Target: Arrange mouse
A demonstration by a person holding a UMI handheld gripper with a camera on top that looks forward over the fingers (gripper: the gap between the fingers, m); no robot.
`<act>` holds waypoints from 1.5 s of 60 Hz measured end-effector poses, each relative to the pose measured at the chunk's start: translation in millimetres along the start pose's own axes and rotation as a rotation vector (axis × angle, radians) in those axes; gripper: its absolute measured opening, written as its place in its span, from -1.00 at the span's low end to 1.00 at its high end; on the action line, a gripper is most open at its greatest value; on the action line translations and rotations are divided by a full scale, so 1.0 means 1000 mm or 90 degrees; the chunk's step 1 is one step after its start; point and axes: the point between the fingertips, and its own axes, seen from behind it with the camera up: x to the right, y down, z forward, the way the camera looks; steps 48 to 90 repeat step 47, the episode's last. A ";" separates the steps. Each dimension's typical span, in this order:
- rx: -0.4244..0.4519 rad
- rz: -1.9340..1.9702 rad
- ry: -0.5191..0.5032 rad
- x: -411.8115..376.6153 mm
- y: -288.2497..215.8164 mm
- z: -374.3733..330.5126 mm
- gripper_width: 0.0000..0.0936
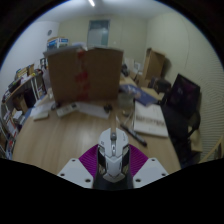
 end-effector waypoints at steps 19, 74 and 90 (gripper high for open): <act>-0.070 0.020 -0.059 -0.009 0.089 0.043 -0.03; -0.088 0.034 0.004 -0.054 0.070 -0.087 0.83; -0.088 0.034 0.004 -0.054 0.070 -0.087 0.83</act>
